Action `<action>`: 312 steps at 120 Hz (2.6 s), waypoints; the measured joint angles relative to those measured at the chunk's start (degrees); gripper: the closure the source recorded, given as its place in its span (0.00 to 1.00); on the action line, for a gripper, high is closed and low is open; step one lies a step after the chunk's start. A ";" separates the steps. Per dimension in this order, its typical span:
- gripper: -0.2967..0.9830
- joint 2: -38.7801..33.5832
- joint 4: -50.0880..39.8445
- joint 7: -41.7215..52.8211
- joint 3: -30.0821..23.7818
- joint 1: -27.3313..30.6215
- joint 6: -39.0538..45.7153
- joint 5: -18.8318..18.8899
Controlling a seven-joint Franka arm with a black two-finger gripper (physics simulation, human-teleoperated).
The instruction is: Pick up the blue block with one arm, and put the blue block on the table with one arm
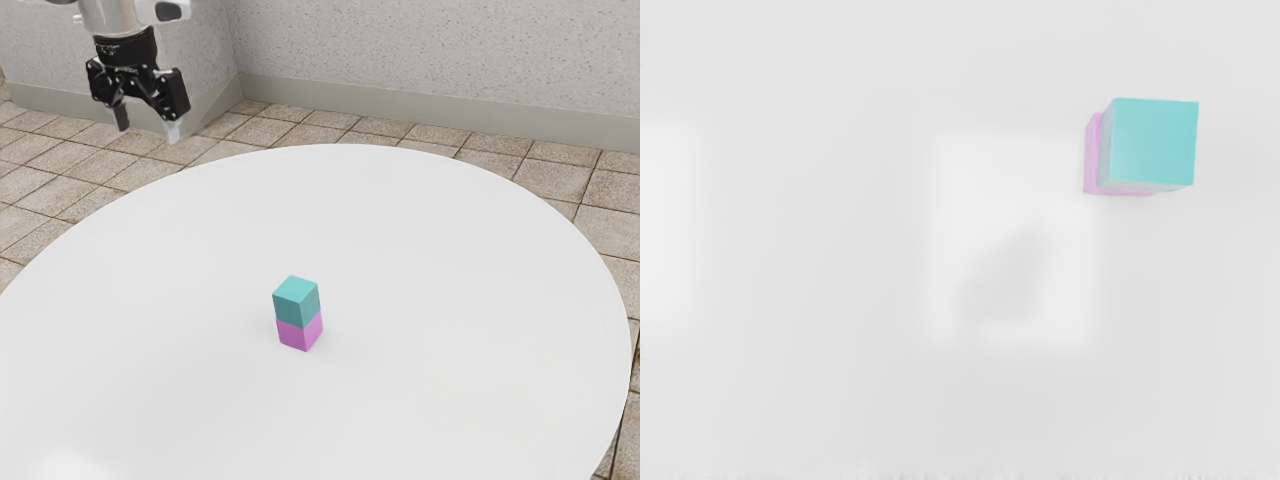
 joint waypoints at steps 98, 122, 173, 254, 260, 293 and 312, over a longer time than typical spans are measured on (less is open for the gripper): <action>0.23 4.14 13.19 -2.28 -3.26 -7.14 -10.10 0.69; 0.23 -2.98 -19.74 -2.38 -4.62 -1.64 6.03 -0.55; 0.23 -2.82 -34.28 -2.44 -5.95 -1.11 27.27 -3.10; 0.23 7.16 -31.91 -1.17 -8.19 -5.25 34.18 -3.24; 0.23 7.49 -31.73 -0.82 -8.11 -5.11 34.58 -3.16; 0.23 12.98 -26.09 0.64 -7.73 -4.97 35.17 -1.51; 0.23 16.24 -23.37 1.24 -7.32 -4.93 35.12 -0.51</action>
